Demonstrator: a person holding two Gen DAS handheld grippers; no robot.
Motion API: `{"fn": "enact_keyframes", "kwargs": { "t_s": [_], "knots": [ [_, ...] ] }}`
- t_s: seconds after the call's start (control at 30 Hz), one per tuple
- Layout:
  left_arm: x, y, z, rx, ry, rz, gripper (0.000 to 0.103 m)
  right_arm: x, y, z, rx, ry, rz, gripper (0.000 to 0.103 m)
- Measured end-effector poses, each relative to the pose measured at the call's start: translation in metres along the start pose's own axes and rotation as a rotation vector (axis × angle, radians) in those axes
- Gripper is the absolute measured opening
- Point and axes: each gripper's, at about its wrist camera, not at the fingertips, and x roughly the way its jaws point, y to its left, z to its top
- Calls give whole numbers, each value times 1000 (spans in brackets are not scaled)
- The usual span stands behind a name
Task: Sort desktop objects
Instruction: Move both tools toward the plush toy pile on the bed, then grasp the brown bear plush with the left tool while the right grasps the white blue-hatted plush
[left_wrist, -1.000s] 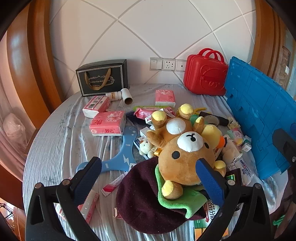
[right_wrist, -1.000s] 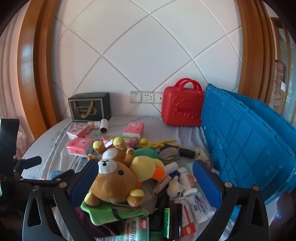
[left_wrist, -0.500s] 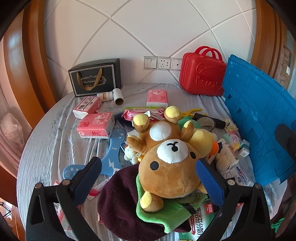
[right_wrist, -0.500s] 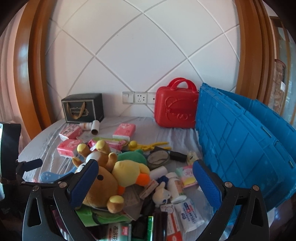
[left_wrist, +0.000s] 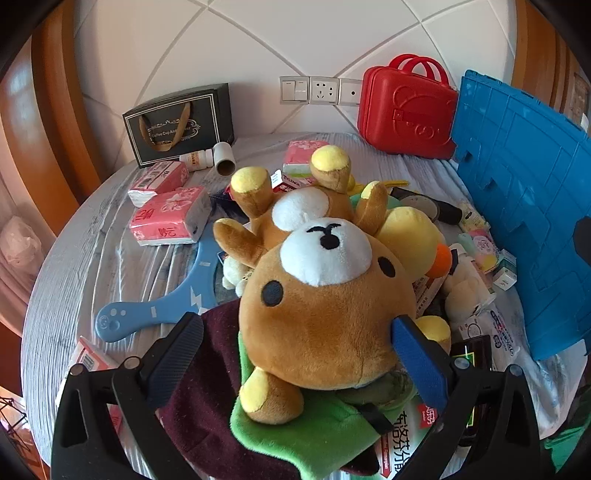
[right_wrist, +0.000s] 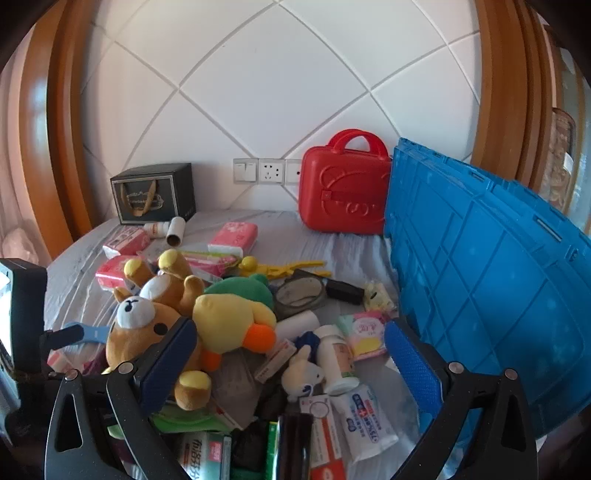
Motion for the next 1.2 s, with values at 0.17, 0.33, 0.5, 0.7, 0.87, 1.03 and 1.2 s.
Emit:
{"fn": "enact_keyframes", "kwargs": {
  "t_s": [0.17,0.33,0.5,0.7,0.87,1.03,1.2],
  "knots": [
    [23,-9,6,-2,3,-10,103,15,-9,-13,-18,21,-12,103],
    [43,-18,12,4,-3,23,103,58,-36,-41,13,137,-46,103],
    [47,-17,11,4,-17,30,103,111,-47,-57,-1,241,-65,103],
    [46,-11,7,-18,-46,18,103,160,-53,-68,30,356,-8,103],
    [51,-11,11,-25,-44,21,103,172,-27,-77,-86,383,-3,101],
    [52,-6,7,-49,-70,3,102,184,-21,-70,-181,392,-73,75],
    [47,0,4,-60,-83,-26,97,186,-27,-74,-127,400,-38,28]
  ]
}}
